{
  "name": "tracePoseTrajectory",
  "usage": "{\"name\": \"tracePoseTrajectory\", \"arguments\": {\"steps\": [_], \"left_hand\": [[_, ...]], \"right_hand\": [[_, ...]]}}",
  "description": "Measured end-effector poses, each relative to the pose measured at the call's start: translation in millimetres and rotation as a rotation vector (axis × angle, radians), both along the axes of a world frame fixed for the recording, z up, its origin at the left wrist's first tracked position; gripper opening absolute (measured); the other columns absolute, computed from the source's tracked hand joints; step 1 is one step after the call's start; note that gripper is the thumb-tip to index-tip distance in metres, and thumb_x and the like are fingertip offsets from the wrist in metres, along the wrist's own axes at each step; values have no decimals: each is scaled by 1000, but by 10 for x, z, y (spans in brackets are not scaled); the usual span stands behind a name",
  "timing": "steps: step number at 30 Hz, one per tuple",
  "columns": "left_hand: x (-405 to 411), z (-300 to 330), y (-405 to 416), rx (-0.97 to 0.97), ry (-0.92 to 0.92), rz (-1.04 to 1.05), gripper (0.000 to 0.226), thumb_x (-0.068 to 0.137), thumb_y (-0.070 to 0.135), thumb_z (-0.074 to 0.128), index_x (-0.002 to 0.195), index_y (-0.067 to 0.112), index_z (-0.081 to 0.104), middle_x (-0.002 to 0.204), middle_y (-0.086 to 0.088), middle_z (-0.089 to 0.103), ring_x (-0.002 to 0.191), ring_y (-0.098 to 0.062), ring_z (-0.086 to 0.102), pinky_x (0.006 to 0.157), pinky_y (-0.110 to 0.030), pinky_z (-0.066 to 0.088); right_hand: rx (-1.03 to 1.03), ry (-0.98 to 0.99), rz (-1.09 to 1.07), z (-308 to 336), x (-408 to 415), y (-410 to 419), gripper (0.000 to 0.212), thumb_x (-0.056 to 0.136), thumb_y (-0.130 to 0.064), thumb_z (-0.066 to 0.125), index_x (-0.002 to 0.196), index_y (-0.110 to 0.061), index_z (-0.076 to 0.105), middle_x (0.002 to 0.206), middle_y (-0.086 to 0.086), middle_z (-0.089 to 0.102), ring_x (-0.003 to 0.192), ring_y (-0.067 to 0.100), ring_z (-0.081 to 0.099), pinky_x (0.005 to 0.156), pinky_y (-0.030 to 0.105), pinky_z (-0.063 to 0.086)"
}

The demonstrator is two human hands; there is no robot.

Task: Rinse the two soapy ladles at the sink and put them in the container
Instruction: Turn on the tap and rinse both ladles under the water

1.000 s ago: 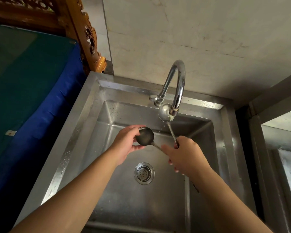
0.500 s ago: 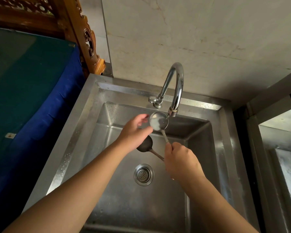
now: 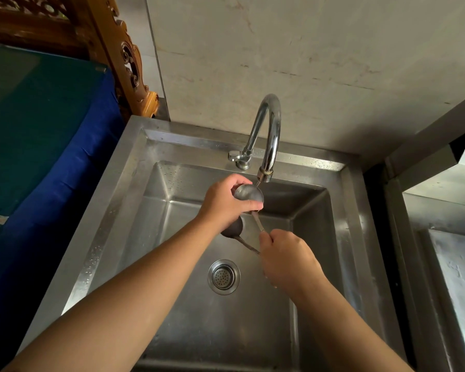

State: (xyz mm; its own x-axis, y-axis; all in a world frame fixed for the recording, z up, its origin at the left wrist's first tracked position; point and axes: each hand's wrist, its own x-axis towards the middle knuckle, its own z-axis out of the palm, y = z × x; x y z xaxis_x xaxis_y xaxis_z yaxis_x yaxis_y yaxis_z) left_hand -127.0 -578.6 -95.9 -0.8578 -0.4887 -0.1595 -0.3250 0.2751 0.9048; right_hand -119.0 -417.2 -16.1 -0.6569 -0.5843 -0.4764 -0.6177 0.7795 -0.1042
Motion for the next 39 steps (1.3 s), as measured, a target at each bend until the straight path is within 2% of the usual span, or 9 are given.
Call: {"name": "tracePoseTrajectory", "arguments": {"steps": [4,7,11,16,22,27,32,35,39], "left_hand": [[-110,25,-10,-84,18,46,27,62,41,90,73,30,69,71,20,69,64,6,58,54,-7,41],[-152,41,-27,-191,86,26,29,82,26,80,62,37,61,59,37,59,61,16,55,53,-1,36],[-120,43,-118,-206,86,-25,15,91,19,67,85,30,77,60,33,58,67,22,54,60,3,34],[-13,49,-190,55,-57,-119,48,77,14,64,118,37,73,68,31,68,60,13,58,60,-4,40],[0,35,-216,163,-74,-168,53,53,27,88,87,63,68,100,11,77,94,-10,71,86,-26,54],[-53,37,-137,15,-54,-92,41,52,35,94,85,38,70,91,15,74,82,-4,66,71,-20,50],[-136,134,-47,-193,52,23,34,79,31,80,58,42,56,55,28,57,57,9,54,53,-4,37],[-129,163,-52,-323,90,-17,29,93,21,63,69,37,58,56,26,52,59,-3,50,56,-2,35],[-47,114,-110,-103,8,-51,30,96,11,54,112,28,74,97,22,65,80,4,57,68,7,35]], "right_hand": [[-67,-30,-88,15,45,16,28,102,-13,36,120,-8,56,100,8,58,79,23,55,63,30,39],[-165,-126,-266,71,39,14,28,102,-14,35,114,-4,59,103,14,65,84,29,63,69,31,50],[-284,-257,-438,177,-16,-8,37,103,-25,33,90,-3,60,97,24,71,92,42,69,81,48,58],[-270,-310,-472,164,-65,-7,34,103,-25,33,87,-6,55,88,21,67,85,40,67,81,46,58],[-285,-339,-469,138,-44,0,35,103,-25,33,83,-7,55,77,14,60,72,29,58,75,44,57],[-297,-323,-456,147,-13,-9,40,102,-29,34,65,-18,46,79,13,61,72,29,58,76,45,57],[-374,-294,-488,153,18,-15,37,103,-28,34,80,-8,55,89,23,70,87,41,67,80,48,57],[-377,-276,-589,103,-8,0,46,101,-35,39,71,-7,59,76,13,72,70,30,67,71,43,59],[-379,-348,-683,42,-39,34,43,98,-32,40,73,-5,62,54,5,66,34,13,54,37,25,45]]}}
